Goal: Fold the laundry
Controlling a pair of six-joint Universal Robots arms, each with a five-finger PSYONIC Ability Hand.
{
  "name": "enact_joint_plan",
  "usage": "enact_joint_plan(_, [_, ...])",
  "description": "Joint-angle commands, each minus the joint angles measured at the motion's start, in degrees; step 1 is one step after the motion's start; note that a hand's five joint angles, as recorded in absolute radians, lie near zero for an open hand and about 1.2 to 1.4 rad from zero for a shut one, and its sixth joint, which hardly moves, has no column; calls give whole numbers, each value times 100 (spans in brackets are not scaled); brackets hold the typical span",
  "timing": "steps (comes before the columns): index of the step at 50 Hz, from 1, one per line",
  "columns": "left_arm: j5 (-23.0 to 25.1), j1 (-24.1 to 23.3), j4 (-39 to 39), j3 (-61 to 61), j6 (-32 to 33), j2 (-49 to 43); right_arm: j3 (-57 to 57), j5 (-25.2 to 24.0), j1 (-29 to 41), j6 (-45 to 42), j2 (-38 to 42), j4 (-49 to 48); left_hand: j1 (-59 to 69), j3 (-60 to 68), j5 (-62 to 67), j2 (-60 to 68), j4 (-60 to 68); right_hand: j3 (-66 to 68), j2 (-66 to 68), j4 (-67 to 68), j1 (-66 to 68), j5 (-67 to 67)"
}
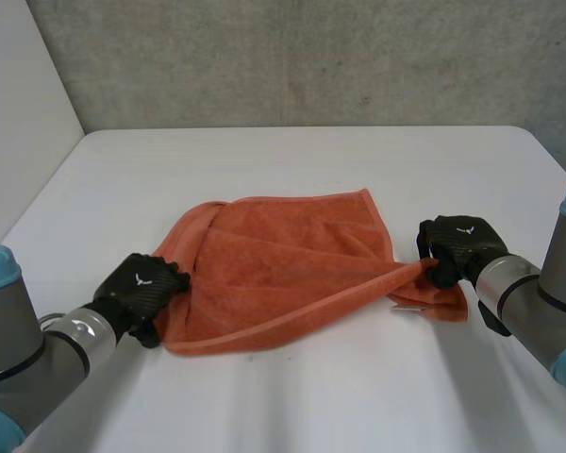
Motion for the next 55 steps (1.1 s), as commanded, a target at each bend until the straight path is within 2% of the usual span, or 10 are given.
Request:
enact_joint_plan(1, [-1, -11, 20, 147, 1, -215, 1, -2, -15, -2, -3, 7, 2176, 2127, 2126, 2132, 2124, 1211, 1250, 1164, 2384, 1307])
enact_joint_plan(2, [-1, -11, 20, 147, 1, -215, 1, -2, -15, -2, -4, 7, 2182, 2133, 2132, 2137, 2129, 1211, 1250, 1164, 2384, 1307])
enact_joint_plan(4, [-1, -11, 81, 217, 1, -268, -8, 7, -24, 6, -12, 7, 5259, 5210, 5209, 5214, 5206, 1211, 1250, 1164, 2384, 1307])
enact_joint_plan(23, [-45, 103, -42, -55, -676, 1367, -61, -81, -217, -99, -864, 489, 5275, 5225, 5225, 5230, 5222, 1211, 1250, 1164, 2384, 1307])
enact_joint_plan(24, [-19, 147, -50, -125, -676, 1367, -43, -90, -217, -108, -891, 508, 5027, 4978, 4977, 4982, 4975, 1211, 1250, 1164, 2384, 1307])
enact_joint_plan(27, [8, 252, -77, -196, -658, 1332, 1, -90, -191, -117, -865, 534, 244, 194, 194, 199, 191, 1211, 1250, 1164, 2384, 1307])
enact_joint_plan(28, [8, 305, -77, -239, -658, 1323, 10, -99, -182, -125, -856, 534, -86, -135, -136, -130, -138, 1211, 1250, 1164, 2384, 1307])
enact_joint_plan(36, [-10, 463, -121, -388, -693, 1112, -17, -64, -147, -125, -233, 552, -157, -206, -207, -202, -209, 1211, 1250, 1164, 2384, 1307])
enact_joint_plan(45, [60, 613, -244, -890, -685, 1384, 18, -72, -173, -125, -179, 552, -55, -105, -105, -100, -108, 1211, 1250, 1164, 2384, 1307])
enact_joint_plan(55, [552, 578, -191, -908, -676, 1104, 36, -90, -147, -125, -171, 543, -55, -105, -105, -100, -108, 1211, 1250, 1164, 2384, 1307])
